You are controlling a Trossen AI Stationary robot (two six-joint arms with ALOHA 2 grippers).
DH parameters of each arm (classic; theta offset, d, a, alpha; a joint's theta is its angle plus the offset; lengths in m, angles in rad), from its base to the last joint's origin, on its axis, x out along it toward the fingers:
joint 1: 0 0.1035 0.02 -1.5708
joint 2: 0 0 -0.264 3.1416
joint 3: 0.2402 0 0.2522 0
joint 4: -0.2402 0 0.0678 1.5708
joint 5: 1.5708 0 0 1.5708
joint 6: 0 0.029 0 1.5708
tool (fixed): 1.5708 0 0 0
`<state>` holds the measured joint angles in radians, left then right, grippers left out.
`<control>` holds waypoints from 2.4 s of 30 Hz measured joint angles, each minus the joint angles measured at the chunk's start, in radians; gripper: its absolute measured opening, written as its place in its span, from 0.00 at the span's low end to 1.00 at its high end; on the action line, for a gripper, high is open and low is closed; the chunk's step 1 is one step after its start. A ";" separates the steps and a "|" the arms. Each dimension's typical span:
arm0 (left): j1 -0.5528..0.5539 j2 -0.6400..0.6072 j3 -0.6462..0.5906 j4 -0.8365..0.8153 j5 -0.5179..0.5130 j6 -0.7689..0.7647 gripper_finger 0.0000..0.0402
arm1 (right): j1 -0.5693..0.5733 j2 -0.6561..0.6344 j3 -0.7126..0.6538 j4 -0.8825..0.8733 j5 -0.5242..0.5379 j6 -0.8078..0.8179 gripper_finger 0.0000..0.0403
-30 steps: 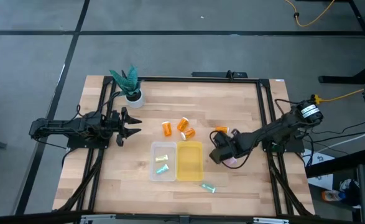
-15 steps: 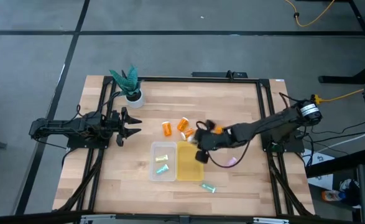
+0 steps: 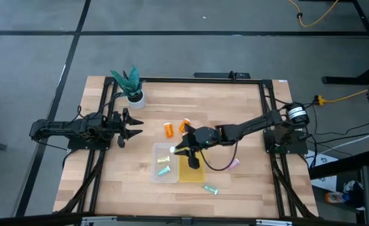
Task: Pick and place medicine bottles into bin by pill shape (circle, oval)
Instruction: Put the yellow tablet bottle into the transparent bin, then put the purple tablet bottle into the transparent bin
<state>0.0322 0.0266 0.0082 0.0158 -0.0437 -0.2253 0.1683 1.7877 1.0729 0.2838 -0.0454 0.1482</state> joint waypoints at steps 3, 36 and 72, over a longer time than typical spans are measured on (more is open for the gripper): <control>0.000 0.000 0.000 0.000 0.000 0.000 0.47 | -0.011 0.008 0.000 0.018 0.003 0.005 0.29; 0.000 0.000 0.000 0.000 0.000 0.000 0.47 | 0.057 -0.525 0.001 -1.164 0.401 0.462 0.40; 0.000 0.000 0.000 0.000 0.000 -0.003 0.47 | 0.289 -0.244 -0.230 -1.092 -0.016 0.358 0.40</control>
<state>0.0322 0.0269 0.0082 0.0158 -0.0437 -0.2287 0.4572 1.5436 0.8427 -0.8079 -0.0617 0.5058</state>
